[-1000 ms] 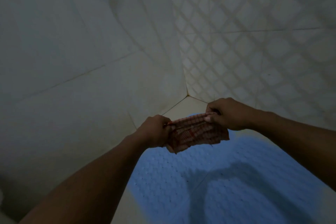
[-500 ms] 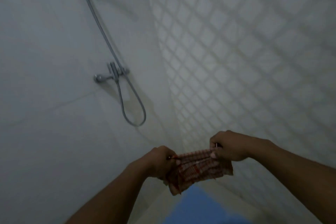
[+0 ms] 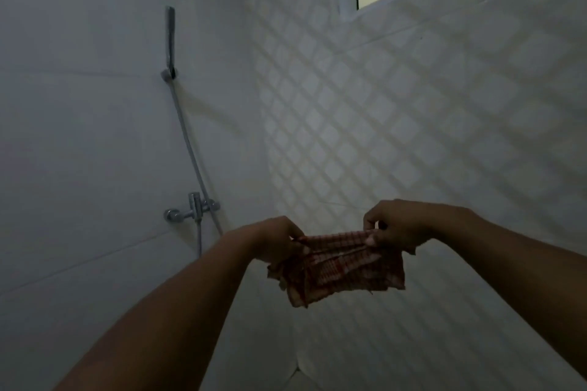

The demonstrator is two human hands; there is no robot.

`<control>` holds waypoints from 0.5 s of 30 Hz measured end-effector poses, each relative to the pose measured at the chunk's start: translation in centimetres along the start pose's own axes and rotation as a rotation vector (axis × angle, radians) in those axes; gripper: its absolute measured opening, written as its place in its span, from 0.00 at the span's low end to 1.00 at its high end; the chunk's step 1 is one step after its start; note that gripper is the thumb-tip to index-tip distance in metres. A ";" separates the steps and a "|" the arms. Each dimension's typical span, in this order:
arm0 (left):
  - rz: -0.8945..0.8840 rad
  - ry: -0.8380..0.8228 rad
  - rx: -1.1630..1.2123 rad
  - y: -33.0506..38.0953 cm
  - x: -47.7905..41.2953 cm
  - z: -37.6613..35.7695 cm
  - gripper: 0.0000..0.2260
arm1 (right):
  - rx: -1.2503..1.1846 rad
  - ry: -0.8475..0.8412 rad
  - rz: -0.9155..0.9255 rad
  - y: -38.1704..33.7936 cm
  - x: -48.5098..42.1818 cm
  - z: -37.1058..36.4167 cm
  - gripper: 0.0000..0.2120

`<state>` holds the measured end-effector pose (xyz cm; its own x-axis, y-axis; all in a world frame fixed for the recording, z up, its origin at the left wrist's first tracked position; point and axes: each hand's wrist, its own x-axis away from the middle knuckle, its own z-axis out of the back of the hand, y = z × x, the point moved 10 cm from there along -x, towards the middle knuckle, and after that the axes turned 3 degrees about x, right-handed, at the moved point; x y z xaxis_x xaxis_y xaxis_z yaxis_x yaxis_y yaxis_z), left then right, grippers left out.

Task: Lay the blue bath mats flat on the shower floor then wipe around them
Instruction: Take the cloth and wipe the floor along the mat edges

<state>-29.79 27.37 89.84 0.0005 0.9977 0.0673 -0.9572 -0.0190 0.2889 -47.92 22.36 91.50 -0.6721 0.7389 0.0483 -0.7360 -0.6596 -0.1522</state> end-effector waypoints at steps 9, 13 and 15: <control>-0.113 0.037 -0.029 9.5 -2.6 3.1 0.09 | 0.017 0.059 -0.127 6.2 6.5 6.2 0.08; -0.195 -0.033 -0.006 14.3 -5.4 3.0 0.11 | -0.003 0.075 -0.247 10.0 9.4 7.0 0.09; -0.259 -0.069 0.009 17.3 -7.0 2.6 0.13 | 0.009 0.089 -0.324 12.1 11.4 7.6 0.09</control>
<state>-45.63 19.84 96.83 0.2650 0.9626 0.0553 -0.9200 0.2353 0.3133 -65.09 21.73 97.67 -0.3940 0.9191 0.0063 -0.9112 -0.3896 -0.1338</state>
